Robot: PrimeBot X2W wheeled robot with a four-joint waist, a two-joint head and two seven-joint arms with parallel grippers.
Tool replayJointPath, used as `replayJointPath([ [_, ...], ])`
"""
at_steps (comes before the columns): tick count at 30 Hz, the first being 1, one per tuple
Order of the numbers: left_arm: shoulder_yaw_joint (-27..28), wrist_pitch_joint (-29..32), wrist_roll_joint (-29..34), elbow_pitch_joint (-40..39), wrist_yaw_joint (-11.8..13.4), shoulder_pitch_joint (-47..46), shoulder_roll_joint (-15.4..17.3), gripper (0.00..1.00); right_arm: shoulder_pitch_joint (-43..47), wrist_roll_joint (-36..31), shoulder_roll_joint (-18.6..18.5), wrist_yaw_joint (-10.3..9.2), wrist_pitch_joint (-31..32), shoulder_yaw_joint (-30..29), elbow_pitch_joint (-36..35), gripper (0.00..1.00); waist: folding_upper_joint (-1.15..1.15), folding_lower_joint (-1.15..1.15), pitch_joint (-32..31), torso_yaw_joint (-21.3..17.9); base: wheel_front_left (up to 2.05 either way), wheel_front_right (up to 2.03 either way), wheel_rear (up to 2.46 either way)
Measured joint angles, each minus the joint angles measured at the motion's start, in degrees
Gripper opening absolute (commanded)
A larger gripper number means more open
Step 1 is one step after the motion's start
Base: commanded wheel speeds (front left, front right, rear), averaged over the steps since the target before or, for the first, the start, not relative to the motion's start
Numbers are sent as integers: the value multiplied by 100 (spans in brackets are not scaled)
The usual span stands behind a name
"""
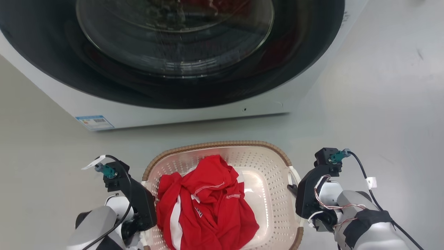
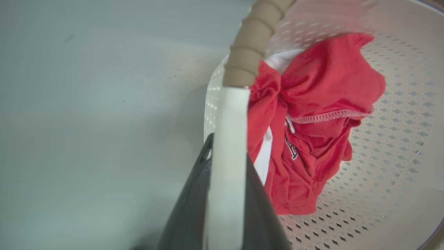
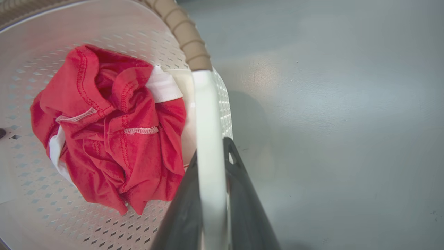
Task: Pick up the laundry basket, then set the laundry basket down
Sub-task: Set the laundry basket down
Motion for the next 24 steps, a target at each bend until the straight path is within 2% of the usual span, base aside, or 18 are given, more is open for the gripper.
replayJointPath([
  [24, -52, -921, 155, -114, 18, -956, -27, 0, -948, -349, -148, -120, -1045, 87, -201, 0, 0, 0, 1967, 106, 0, 0, 0],
])
